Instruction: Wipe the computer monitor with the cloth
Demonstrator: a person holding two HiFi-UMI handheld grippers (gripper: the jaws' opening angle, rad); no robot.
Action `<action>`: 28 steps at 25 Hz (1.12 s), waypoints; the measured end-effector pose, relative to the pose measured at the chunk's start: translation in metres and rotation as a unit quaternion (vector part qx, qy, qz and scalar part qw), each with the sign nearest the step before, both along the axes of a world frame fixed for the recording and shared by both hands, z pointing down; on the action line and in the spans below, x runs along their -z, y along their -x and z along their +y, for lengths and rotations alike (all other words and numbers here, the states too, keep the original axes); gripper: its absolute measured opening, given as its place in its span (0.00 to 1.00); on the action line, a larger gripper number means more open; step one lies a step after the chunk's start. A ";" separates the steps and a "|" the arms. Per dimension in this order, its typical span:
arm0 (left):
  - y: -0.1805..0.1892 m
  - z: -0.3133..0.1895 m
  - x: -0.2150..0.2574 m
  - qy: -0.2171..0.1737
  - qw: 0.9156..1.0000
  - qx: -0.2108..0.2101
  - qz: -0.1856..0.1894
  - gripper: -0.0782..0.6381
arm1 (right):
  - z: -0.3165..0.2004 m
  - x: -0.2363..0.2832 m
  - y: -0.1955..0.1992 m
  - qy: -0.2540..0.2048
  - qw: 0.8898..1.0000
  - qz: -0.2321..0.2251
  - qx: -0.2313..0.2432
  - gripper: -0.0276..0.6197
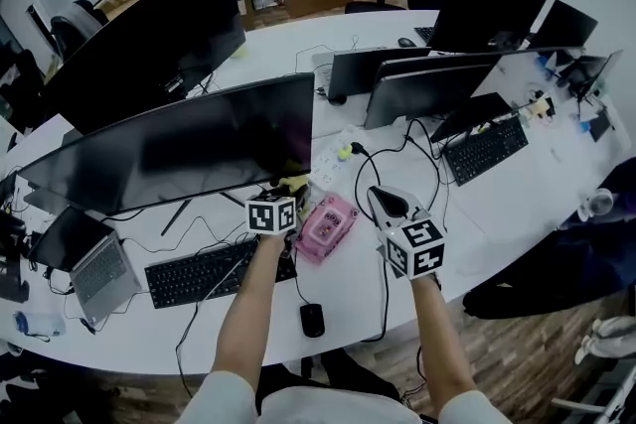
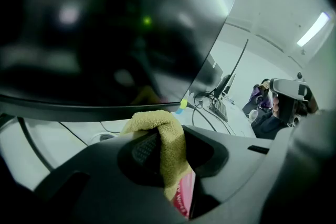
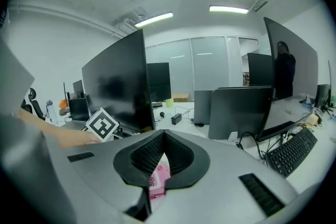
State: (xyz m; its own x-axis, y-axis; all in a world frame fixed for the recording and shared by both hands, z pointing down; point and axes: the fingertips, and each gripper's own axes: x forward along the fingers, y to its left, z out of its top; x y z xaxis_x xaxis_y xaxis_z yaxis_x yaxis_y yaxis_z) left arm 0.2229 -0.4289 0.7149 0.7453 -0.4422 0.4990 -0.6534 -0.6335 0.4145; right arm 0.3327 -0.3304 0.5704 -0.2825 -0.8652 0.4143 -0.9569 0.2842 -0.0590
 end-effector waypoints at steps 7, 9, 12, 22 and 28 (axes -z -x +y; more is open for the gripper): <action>-0.057 0.001 0.007 0.020 0.998 0.014 0.060 0.26 | 0.011 -0.004 -0.042 0.003 1.000 0.000 -0.012 0.08; -0.061 -0.002 0.012 0.035 0.995 0.039 0.090 0.26 | 0.013 -0.004 -0.050 0.003 1.000 0.000 -0.014 0.08; -0.065 -0.003 0.027 0.047 0.986 0.064 0.144 0.26 | 0.017 -0.001 -0.058 0.003 1.000 0.000 -0.016 0.08; -0.060 -0.008 0.132 0.000 0.967 0.096 0.237 0.26 | 0.022 0.034 -0.052 -0.021 1.000 0.002 -0.011 0.08; -0.051 0.002 0.200 -0.022 0.963 0.083 0.256 0.26 | 0.033 0.071 -0.041 -0.036 0.999 0.000 -0.011 0.08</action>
